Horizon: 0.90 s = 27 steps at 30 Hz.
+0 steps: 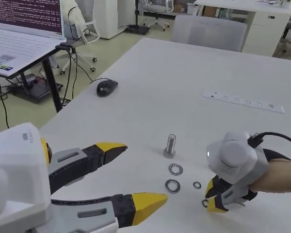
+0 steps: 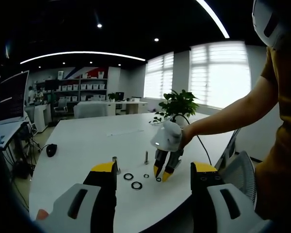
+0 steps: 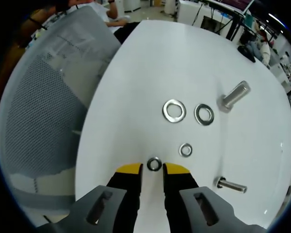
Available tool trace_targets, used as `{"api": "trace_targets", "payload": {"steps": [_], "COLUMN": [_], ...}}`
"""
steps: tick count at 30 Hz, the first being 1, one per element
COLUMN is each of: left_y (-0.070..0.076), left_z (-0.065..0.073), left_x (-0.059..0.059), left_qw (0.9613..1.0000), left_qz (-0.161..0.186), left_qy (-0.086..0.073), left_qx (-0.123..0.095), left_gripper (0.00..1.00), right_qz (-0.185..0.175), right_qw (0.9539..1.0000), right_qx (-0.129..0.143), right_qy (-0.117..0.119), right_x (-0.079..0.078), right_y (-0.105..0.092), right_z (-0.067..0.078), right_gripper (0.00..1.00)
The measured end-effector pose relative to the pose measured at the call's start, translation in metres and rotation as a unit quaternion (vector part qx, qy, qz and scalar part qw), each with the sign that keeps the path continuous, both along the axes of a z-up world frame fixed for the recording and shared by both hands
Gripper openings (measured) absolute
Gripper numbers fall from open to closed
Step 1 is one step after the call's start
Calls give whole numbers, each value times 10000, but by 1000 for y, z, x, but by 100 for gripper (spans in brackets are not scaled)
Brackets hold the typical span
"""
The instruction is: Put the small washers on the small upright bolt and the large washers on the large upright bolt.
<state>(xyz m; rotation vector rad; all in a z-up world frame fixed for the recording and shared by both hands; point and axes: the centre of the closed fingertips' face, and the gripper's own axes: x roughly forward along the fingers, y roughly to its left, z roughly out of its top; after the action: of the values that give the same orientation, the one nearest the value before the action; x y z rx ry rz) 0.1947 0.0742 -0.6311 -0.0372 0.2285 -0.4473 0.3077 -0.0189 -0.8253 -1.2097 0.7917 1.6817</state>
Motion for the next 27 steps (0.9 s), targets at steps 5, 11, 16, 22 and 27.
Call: {"api": "trace_targets", "payload": {"steps": [5,11,16,22,27], "left_y": [3,6,8,9,9], "left_z": [-1,-4,-4,0,-5], "left_x": [3,8,16,21,22], "left_qw": [10000,10000,10000,10000,9999], "left_qz": [46,52,-7,-42,-82], "left_qy": [5,31,43,-25,30], "left_qx": [-6,-12,71,48,50], "left_gripper": [61,61,61,61,61], "right_qz": [51,70,61,85,126], "right_qw": [10000,10000,10000,9999,9999], "right_qx": [-18,-4,-6,-34,-55], "right_qy": [-11,-15,-18,-56,-94], "right_x": [-1,-1,-1,-1,-2], "right_y": [0,0,0,0,0], "right_z": [-1,-1,-1,-1,-1], "right_gripper": [18,18,18,18,18]}}
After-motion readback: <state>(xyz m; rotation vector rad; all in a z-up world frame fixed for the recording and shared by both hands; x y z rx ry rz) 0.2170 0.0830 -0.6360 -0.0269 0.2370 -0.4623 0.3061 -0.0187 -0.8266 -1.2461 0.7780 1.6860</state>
